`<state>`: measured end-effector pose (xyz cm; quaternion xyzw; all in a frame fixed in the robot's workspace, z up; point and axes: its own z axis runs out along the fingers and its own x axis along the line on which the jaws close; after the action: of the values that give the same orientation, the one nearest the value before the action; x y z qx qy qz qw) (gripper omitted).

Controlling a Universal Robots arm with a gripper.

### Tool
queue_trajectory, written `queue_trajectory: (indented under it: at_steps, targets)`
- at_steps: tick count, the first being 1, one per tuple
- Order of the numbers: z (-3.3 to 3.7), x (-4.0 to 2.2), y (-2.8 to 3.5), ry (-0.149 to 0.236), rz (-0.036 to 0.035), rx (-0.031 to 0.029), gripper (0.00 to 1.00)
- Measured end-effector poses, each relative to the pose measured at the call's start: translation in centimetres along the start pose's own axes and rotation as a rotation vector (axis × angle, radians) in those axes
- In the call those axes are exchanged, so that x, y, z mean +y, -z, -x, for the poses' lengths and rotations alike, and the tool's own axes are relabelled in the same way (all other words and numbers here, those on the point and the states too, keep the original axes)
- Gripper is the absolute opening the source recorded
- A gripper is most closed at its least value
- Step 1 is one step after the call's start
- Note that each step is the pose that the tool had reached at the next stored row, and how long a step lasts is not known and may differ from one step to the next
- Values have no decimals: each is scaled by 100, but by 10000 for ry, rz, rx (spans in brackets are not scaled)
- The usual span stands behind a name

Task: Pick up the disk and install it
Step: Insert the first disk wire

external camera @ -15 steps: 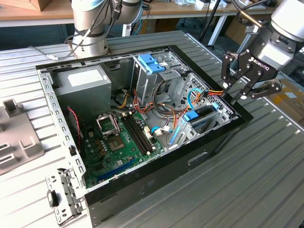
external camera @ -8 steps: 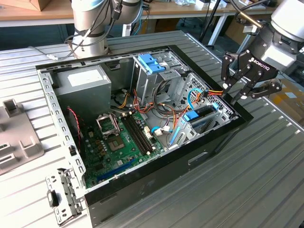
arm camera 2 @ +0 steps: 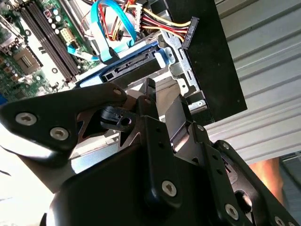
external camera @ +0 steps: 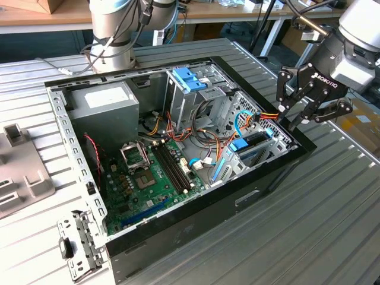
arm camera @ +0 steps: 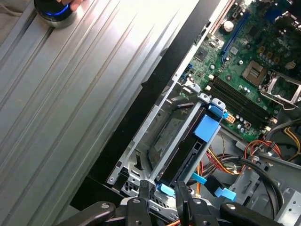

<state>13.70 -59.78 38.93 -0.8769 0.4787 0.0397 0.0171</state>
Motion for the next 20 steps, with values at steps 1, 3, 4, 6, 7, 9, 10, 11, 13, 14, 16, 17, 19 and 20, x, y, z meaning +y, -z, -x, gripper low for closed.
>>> queue_trajectory:
  at_steps: [1,3,4,6,7,9,10,11,13,14,16,17,19,20]
  targets:
    - [0,0,0,71,6,0,36]
    - [0,0,0,275,24,2,36]
    - [0,0,0,436,37,3,36]
    - [0,0,0,660,57,5,36]
    - [0,0,0,793,68,6,36]
    - [0,0,0,948,82,8,36]
    - [0,0,0,1036,90,8,36]
    - [0,0,0,1107,95,9,36]
    - [0,0,0,1328,115,10,36]
    - [0,0,0,1407,121,11,36]
    - [-7,-12,0,1494,130,12,36]
    - [-13,-20,-3,1497,131,13,36]
    - [-30,-47,-4,1509,136,19,36]
    - [-34,-54,-5,1510,136,19,36]
